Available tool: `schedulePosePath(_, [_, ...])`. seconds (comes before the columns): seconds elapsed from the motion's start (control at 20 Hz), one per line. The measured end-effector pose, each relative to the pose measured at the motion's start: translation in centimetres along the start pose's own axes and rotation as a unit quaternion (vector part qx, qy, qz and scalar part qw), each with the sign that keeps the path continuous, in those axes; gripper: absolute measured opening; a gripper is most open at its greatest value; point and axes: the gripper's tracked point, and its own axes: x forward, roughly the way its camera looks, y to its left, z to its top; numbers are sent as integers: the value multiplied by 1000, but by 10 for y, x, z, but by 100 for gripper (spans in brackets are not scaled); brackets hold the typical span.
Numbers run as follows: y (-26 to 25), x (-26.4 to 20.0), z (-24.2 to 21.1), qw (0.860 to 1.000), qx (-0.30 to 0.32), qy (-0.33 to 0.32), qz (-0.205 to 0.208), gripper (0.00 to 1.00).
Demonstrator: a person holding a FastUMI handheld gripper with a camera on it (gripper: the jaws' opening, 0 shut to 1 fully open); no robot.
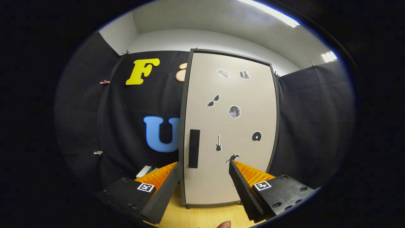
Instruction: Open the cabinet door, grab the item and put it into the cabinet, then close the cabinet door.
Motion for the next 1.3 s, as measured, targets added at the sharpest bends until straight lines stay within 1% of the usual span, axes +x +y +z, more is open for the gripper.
schedulePosePath(0.15, [4,2,7,1000,-3,-11,3,97])
schedulePosePath(0.3, [16,13,7,1000,13,-8,14,97])
schedulePosePath(0.55, [30,72,2,1000,9,-3,12,97])
schedulePosePath(0.75, [36,125,-20,1000,18,22,12,97])
schedulePosePath(0.9, [29,150,-36,999,17,38,-1,97])
schedulePosePath(0.95, [26,159,-41,999,16,41,-6,93])
schedulePosePath(1.0, [26,166,-42,999,15,40,-6,86])
schedulePosePath(1.05, [25,168,-45,999,16,42,-9,83])
schedulePosePath(1.1, [29,173,-49,999,22,48,-4,71])
schedulePosePath(1.2, [34,177,-60,997,33,69,11,51])
schedulePosePath(1.25, [33,174,-57,998,32,57,12,41])
schedulePosePath(1.3, [33,176,-57,998,26,57,13,36])
